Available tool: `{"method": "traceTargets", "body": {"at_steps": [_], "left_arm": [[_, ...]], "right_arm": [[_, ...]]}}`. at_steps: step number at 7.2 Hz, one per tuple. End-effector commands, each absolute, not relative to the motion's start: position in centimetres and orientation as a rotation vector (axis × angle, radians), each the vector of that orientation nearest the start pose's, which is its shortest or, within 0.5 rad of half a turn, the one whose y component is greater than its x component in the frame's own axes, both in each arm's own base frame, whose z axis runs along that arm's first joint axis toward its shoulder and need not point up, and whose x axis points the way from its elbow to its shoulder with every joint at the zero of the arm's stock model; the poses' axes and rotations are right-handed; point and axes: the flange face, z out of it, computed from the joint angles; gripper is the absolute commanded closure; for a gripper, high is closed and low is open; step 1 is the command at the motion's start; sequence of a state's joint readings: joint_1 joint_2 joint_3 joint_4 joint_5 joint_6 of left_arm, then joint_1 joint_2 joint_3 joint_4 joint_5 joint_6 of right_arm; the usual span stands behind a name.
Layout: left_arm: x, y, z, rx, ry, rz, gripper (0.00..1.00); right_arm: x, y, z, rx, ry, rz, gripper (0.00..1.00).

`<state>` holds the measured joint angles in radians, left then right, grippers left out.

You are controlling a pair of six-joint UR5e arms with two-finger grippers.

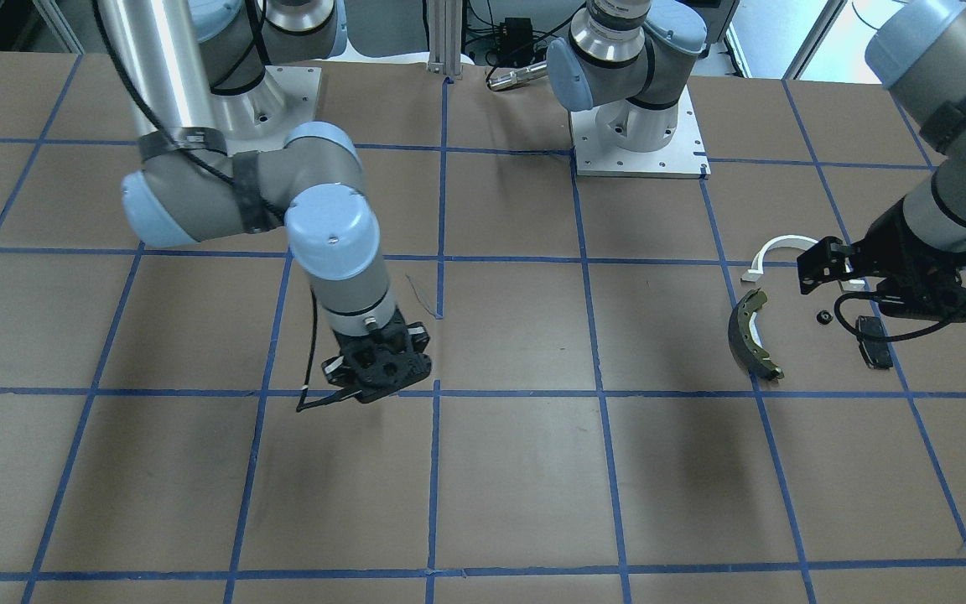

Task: Place bearing gear from tray to pile

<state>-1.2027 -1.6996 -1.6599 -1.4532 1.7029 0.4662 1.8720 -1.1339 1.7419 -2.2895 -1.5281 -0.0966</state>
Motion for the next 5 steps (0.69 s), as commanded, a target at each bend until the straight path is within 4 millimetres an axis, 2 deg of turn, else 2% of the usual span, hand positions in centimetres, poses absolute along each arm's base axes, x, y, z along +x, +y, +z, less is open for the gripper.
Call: {"method": "traceTargets", "body": {"at_steps": [1, 2, 3, 4, 5], "left_arm": [[2.1, -53.6, 40.3, 0.114, 3.038, 0.227, 0.00], [1.8, -53.4, 40.2, 0.119, 3.037, 0.231, 0.00], [1.6, -53.2, 39.9, 0.117, 3.040, 0.239, 0.00], [0.9, -52.7, 39.3, 0.038, 3.039, 0.249, 0.00], [-0.8, -52.0, 38.6, -0.056, 3.042, 0.256, 0.00]], "right_arm": [[36.9, -51.0, 21.3, -0.317, 3.060, -0.106, 1.00], [38.7, -49.4, 20.4, -0.194, 3.073, -0.072, 1.00], [39.2, -49.0, 20.1, -0.156, 3.067, -0.054, 0.37], [39.1, -49.5, 20.7, -0.167, 3.061, -0.074, 0.00], [37.4, -51.8, 22.5, -0.219, 3.066, -0.132, 0.00]]}}
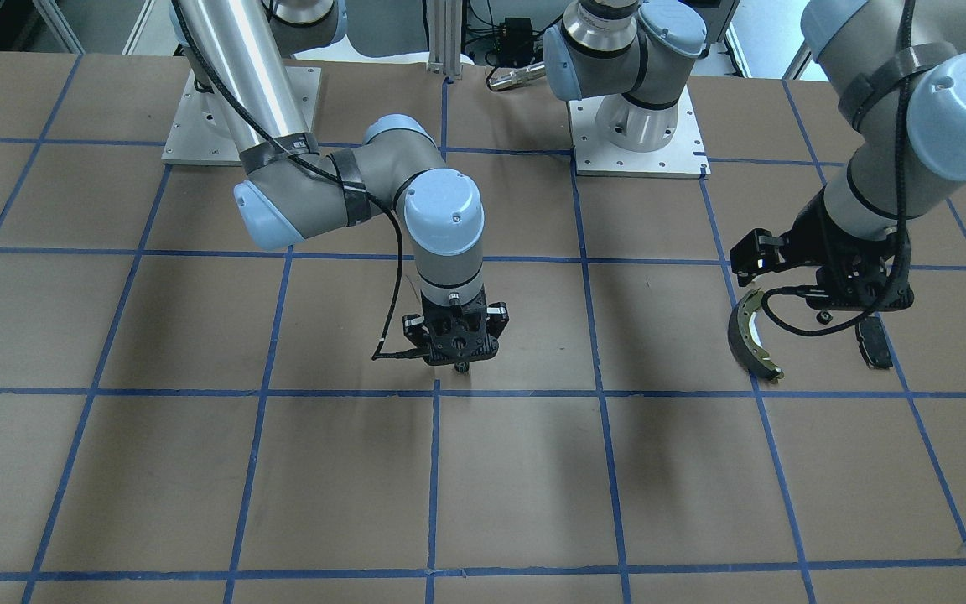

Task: Place bearing gear from tray to pile

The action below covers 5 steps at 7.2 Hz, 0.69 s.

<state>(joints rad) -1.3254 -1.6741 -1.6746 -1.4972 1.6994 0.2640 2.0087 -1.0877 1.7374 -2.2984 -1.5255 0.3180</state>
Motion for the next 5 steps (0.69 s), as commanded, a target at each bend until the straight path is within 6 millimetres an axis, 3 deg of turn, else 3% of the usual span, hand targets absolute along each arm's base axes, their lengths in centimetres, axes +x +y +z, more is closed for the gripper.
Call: {"method": "traceTargets", "body": {"at_steps": [1, 2, 3, 4, 5], "left_arm": [[-4.2, -51.4, 37.6, -0.106, 3.028, 0.266, 0.00], [-9.2, -50.7, 36.0, -0.174, 3.004, 0.291, 0.00], [-14.6, -50.2, 34.9, -0.164, 2.994, 0.245, 0.00], [-20.0, -49.2, 32.0, -0.102, 2.998, 0.158, 0.00], [-23.7, -47.9, 27.6, -0.095, 3.022, 0.002, 0.00]], "right_arm": [[33.3, -55.0, 24.8, -0.227, 3.074, -0.136, 0.00], [28.1, -57.8, 27.9, -0.117, 3.085, -0.136, 0.00], [25.7, -59.0, 31.1, -0.055, 3.089, -0.136, 0.00], [25.6, -59.6, 34.8, -0.052, 3.092, -0.151, 0.00], [24.9, -60.9, 38.3, -0.031, 3.098, -0.151, 0.00]]}}
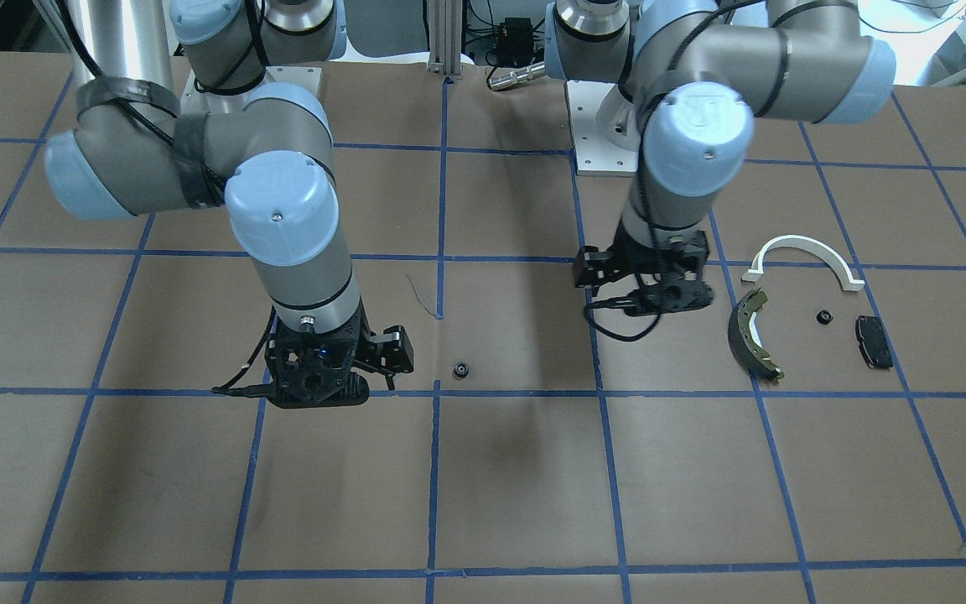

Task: Place bearing gear from tray to pile

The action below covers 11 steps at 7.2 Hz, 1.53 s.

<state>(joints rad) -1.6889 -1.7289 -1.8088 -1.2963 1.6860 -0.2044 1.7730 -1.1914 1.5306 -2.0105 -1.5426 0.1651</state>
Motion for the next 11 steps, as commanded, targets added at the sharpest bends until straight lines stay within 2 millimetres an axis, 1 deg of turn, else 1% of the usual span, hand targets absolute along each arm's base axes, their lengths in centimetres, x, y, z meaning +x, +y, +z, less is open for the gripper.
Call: {"method": "traceTargets", "body": {"at_steps": [1, 2, 3, 4, 5, 6, 7, 8, 9, 10, 11], "left_arm": [[-25.9, -46.8, 24.2, -0.147, 3.052, -0.084, 0.00], [-27.1, -46.1, 22.4, -0.132, 3.049, -0.056, 0.00], [-28.3, -46.0, 21.6, -0.115, 3.046, -0.053, 0.00], [-29.5, -46.0, 20.6, -0.121, 3.055, -0.081, 0.00], [-31.1, -46.5, 19.7, -0.138, 3.106, -0.115, 0.00], [-32.1, -47.8, 19.4, -0.137, 3.117, -0.143, 0.00], [-33.6, -49.3, 19.3, -0.115, 3.113, -0.169, 0.00], [-34.5, -50.2, 18.8, -0.096, 3.103, -0.179, 0.00], [-34.5, -50.3, 17.6, -0.093, 3.080, -0.166, 0.00], [-34.8, -50.5, 16.8, -0.085, 3.077, -0.153, 0.00], [-34.9, -50.5, 16.7, -0.081, 3.079, -0.157, 0.00]], "right_arm": [[24.3, -61.3, 40.3, -0.019, 3.122, -0.129, 0.00], [22.8, -61.4, 40.8, 0.009, 3.167, -0.113, 0.00], [22.6, -60.1, 41.2, 0.011, 3.173, -0.063, 0.00], [21.1, -59.6, 42.0, 0.011, 3.180, -0.068, 0.00], [20.5, -57.8, 43.3, 0.020, 3.175, -0.044, 0.00], [19.8, -56.0, 44.6, 0.025, 3.177, -0.051, 0.00], [19.1, -55.2, 45.3, -0.008, 3.181, -0.051, 0.00], [17.1, -55.3, 45.3, 0.014, 3.164, 0.007, 0.00], [16.5, -54.7, 46.1, 0.036, 3.138, -0.002, 0.00], [16.3, -54.3, 47.2, 0.055, 3.140, -0.031, 0.00], [16.4, -53.6, 47.8, 0.072, 3.145, -0.037, 0.00]]}}
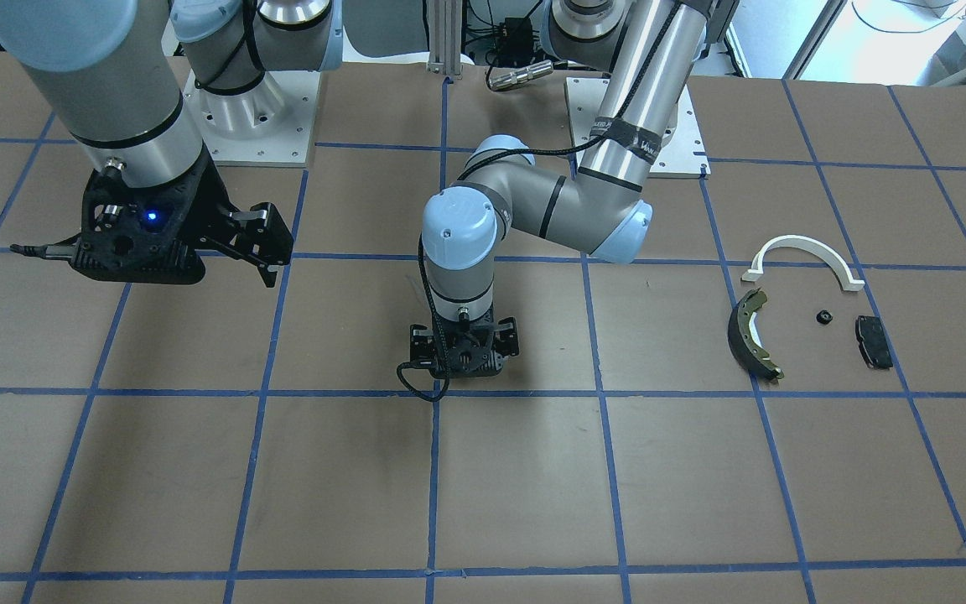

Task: Place bearing gear from tray to pile

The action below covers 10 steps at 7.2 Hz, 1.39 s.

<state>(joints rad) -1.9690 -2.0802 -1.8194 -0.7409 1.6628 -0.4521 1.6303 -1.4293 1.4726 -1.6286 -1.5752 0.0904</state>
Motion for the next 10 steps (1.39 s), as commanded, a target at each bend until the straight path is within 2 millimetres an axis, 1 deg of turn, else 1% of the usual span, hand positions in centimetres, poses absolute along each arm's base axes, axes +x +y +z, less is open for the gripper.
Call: {"method": "traceTargets", "body": {"at_steps": [1, 2, 3, 4, 5, 6, 7, 8, 9, 10], "left_arm": [[-34.9, -50.4, 16.6, -0.076, 3.076, -0.154, 0.05], [-34.9, -50.4, 16.8, -0.067, 3.075, -0.157, 0.53], [-34.9, -50.2, 16.9, -0.071, 3.074, -0.153, 0.91], [-34.8, -50.1, 16.7, -0.075, 3.074, -0.145, 1.00], [-34.8, -50.0, 17.3, -0.069, 3.077, -0.158, 1.00], [-34.7, -50.0, 18.0, -0.065, 3.079, -0.169, 1.00], [-34.7, -50.5, 19.3, -0.055, 3.085, -0.204, 1.00], [-33.3, -51.0, 21.7, -0.012, 3.078, -0.183, 1.00], [-30.0, -51.2, 24.4, -0.045, 3.051, -0.061, 1.00], [-26.3, -51.2, 27.3, -0.056, 3.039, 0.008, 1.00]], "right_arm": [[16.6, -53.1, 46.8, 0.077, 3.136, 0.036, 0.00], [16.9, -53.0, 46.4, 0.075, 3.108, 0.045, 0.00], [16.7, -53.1, 46.5, 0.077, 3.105, 0.033, 0.00], [16.8, -53.3, 46.8, 0.062, 3.103, -0.014, 0.00], [16.8, -54.1, 47.4, 0.072, 3.107, -0.091, 0.00], [16.8, -53.7, 47.3, 0.063, 3.108, -0.078, 0.00], [16.8, -53.7, 47.1, 0.059, 3.109, -0.070, 0.00], [16.8, -53.8, 46.6, 0.059, 3.110, -0.054, 0.00], [16.8, -53.4, 46.6, 0.057, 3.110, -0.051, 0.00], [16.8, -53.4, 46.3, 0.057, 3.111, -0.042, 0.00]]}}
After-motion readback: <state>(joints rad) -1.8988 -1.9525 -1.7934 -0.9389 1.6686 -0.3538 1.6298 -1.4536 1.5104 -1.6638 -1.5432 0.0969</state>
